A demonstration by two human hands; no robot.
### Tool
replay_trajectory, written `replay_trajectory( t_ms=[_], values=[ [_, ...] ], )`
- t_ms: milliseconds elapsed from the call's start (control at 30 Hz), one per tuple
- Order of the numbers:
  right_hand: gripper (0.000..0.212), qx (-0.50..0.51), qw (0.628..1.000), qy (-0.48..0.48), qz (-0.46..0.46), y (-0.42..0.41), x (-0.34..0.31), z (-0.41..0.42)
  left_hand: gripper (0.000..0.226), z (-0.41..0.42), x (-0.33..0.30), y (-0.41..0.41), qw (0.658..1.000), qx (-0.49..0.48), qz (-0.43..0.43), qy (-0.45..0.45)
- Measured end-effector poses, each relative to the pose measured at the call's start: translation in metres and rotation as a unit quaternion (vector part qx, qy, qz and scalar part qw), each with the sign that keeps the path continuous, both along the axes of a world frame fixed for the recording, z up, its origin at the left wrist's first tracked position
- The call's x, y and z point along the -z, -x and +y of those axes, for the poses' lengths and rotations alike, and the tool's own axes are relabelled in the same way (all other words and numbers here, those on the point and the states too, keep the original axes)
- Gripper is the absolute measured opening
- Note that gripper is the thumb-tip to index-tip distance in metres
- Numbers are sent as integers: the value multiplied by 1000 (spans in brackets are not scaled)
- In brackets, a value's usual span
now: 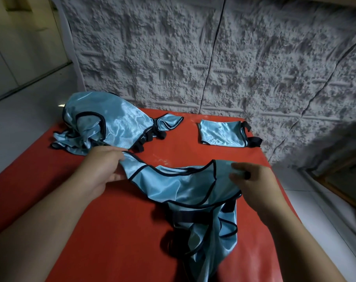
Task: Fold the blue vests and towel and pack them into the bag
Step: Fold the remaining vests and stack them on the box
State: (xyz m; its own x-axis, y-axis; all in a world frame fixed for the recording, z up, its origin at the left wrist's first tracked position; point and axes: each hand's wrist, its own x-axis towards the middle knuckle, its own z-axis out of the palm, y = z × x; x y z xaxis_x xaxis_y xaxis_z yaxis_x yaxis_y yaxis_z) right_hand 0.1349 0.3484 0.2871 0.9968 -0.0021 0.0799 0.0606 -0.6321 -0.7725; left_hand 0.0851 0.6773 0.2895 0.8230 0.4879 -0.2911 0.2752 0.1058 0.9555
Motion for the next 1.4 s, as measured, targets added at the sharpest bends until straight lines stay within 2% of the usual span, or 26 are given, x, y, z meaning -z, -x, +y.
replay_trajectory(
  t_ms=[67, 100, 233, 300, 367, 500, 567, 667, 733, 800, 867, 933, 967, 1000, 1033, 1100, 1167, 1200, 1333, 1400],
  values=[
    [52, -5, 999, 51, 15, 1, -1, 0, 38, 2, 0, 2, 999, 26, 30, 31],
    [54, -1, 997, 78, 18, 2, -1, 0, 40, 3, 0, 3, 998, 40, 41, 35],
    [26, 41, 987, 157, 17, -2, 2, -5, 40, 7, 0, 4, 995, 72, 56, -27],
    [16, 61, 981, 183, 23, -4, 5, -7, 41, 9, 2, 5, 986, 92, 55, -128],
    [9, 74, 976, 204, 25, -6, 8, -10, 38, 11, 4, 9, 957, 117, 44, -261],
    [24, 85, 975, 203, 3, -8, 7, -14, 30, 23, 11, 9, 893, 81, 32, -442],
    [25, 96, 981, 169, -29, -6, 2, -14, 25, 23, 7, 9, 889, 63, 15, -454],
    [11, 85, 985, 125, -86, -1, -11, -13, 16, 19, -3, 13, 898, 57, -23, -435],
    [19, 71, 989, 83, -100, 4, -22, -12, 12, 18, -10, 15, 891, 50, -45, -450],
    [29, 66, 993, -52, -86, 12, -36, -12, 6, 17, -22, 19, 878, 37, -77, -470],
    [29, 55, 976, -204, -52, 20, -50, -11, 4, 14, -33, 25, 875, 24, -105, -471],
    [28, 34, 955, -294, -13, 31, -68, -8, 5, 8, -46, 35, 888, 28, -119, -444],
    [31, 16, 954, -301, -1, 35, -77, -6, 6, 4, -53, 40, 894, 42, -119, -430],
    [37, -5, 963, -268, 2, 39, -88, -4, 7, 1, -60, 46, 897, 63, -114, -423],
    [42, -22, 980, -196, 0, 42, -97, -2, 10, 0, -67, 50, 897, 83, -103, -422],
    [47, -48, 998, 26, -31, 45, -120, 3, 17, 0, -88, 58, 890, 105, -90, -434],
    [41, -79, 964, 244, -72, 43, -144, 6, 20, 5, -116, 63, 878, 105, -85, -460],
    [38, -96, 940, 316, -81, 42, -157, 6, 19, 10, -133, 66, 870, 97, -87, -475],
    [19, -151, 866, 473, -64, 59, -213, 0, 13, 22, -213, 84, 841, 66, -121, -524],
    [12, -141, 867, 473, -66, 68, -240, -7, 13, 29, -249, 94, 829, 78, -140, -536]
  ],
)
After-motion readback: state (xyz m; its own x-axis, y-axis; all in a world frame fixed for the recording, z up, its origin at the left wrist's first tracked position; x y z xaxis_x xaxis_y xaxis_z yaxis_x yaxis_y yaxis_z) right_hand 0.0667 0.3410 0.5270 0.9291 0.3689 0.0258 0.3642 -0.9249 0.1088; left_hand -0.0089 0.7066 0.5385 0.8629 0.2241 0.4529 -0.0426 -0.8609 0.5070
